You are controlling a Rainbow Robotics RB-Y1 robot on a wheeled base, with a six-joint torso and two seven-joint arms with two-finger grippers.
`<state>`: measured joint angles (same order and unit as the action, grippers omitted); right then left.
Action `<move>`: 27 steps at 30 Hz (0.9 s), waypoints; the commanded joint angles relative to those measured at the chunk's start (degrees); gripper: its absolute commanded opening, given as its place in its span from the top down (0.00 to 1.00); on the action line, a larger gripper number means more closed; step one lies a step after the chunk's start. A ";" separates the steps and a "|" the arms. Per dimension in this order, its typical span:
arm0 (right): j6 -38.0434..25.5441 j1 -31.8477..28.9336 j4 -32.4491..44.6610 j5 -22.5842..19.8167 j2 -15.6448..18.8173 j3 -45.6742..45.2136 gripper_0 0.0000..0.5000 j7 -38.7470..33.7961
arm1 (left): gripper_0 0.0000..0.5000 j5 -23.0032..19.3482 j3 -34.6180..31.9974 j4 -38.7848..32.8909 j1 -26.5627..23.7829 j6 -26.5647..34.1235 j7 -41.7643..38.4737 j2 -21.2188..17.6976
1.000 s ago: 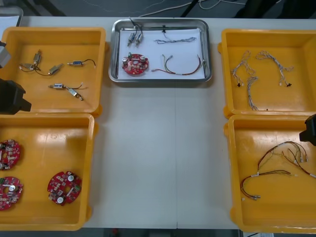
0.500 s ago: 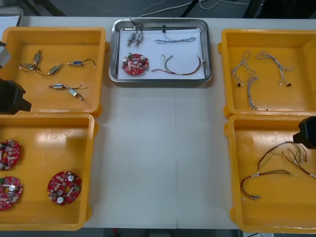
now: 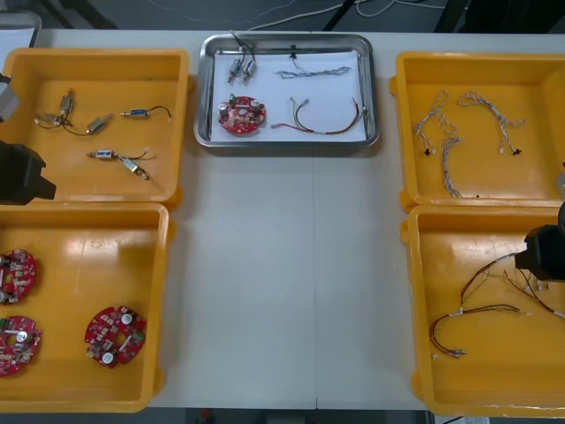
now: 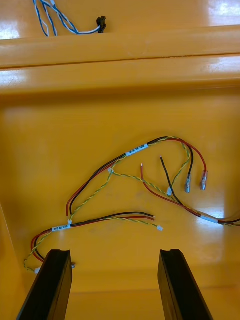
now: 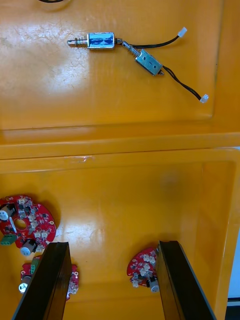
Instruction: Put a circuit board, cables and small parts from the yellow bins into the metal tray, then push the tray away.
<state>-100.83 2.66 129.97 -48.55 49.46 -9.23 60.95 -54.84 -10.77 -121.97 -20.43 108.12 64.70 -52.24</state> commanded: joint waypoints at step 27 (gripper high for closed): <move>0.11 -1.43 1.78 0.48 -1.20 -1.75 0.00 2.60 | 0.00 -0.35 -1.80 -1.43 1.01 -0.45 2.80 -2.60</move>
<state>-100.83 2.17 130.01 -48.54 48.62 -9.24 60.98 -54.84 -10.77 -121.97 -20.43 108.12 64.70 -52.24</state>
